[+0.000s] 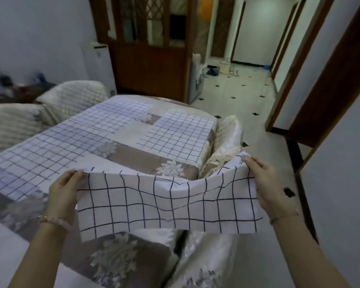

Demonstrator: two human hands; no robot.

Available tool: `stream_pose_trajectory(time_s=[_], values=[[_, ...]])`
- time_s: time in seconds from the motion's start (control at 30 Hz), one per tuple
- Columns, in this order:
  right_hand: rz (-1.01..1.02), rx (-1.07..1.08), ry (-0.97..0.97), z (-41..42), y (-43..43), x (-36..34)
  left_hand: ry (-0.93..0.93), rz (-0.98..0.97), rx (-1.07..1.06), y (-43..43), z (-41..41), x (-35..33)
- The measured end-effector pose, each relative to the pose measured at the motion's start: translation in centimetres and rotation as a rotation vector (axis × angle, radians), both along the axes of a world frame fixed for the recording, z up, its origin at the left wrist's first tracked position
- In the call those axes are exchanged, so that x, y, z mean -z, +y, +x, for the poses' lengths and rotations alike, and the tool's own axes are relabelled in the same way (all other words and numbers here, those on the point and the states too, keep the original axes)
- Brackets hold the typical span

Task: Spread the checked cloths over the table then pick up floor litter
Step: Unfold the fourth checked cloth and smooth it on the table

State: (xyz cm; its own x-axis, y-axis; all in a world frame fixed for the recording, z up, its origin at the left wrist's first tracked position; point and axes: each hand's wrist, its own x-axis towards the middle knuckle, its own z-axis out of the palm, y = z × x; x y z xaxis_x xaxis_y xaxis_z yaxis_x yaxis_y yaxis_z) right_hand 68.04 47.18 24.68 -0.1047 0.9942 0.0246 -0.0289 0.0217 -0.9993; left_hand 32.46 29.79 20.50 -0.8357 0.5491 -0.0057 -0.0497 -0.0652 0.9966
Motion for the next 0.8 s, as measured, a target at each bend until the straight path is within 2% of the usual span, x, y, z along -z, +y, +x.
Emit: stream_pose_trajectory(time_s=[0.2, 0.37, 0.57, 0.8], values=[[-0.039, -0.393, -0.042, -12.0, 6.4, 1.7, -0.074, -0.075, -0.274, -5.7, -1.6, 1.2], [-0.017, -0.665, -0.106, -20.2, 9.4, 3.2, -0.130, -0.092, -0.569, -9.7, 0.7, 2.9], [0.018, -0.857, -0.145, -25.6, 13.7, 4.6, -0.139, -0.093, -0.856, -11.0, 4.4, 4.4], [0.053, -0.975, -0.215, -26.5, 17.0, 7.0, -0.068, -0.184, -0.963, -9.5, 8.1, 6.4]])
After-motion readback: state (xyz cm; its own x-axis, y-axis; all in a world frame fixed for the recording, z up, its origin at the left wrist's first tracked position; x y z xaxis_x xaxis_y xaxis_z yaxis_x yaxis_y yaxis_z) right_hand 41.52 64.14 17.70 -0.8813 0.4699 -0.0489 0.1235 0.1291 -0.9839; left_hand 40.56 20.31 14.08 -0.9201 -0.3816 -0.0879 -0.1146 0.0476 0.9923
